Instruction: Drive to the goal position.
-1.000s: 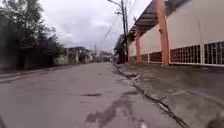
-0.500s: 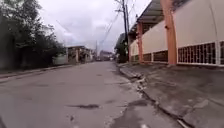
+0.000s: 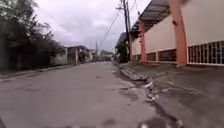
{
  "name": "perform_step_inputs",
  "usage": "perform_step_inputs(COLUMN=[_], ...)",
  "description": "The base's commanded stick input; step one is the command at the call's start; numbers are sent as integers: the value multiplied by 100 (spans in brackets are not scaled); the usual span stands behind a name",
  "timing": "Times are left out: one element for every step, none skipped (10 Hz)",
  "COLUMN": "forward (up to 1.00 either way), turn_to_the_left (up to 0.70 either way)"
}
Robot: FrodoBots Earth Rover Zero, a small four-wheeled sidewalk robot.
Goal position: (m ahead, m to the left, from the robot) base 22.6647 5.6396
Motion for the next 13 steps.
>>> perform_step_inputs(forward=[100,100,100,100,100,100,100,100,100,100,100,100,100], turn_to_the_left=[0,0,0,0,0,0,0,0,0,0,0,0,0])
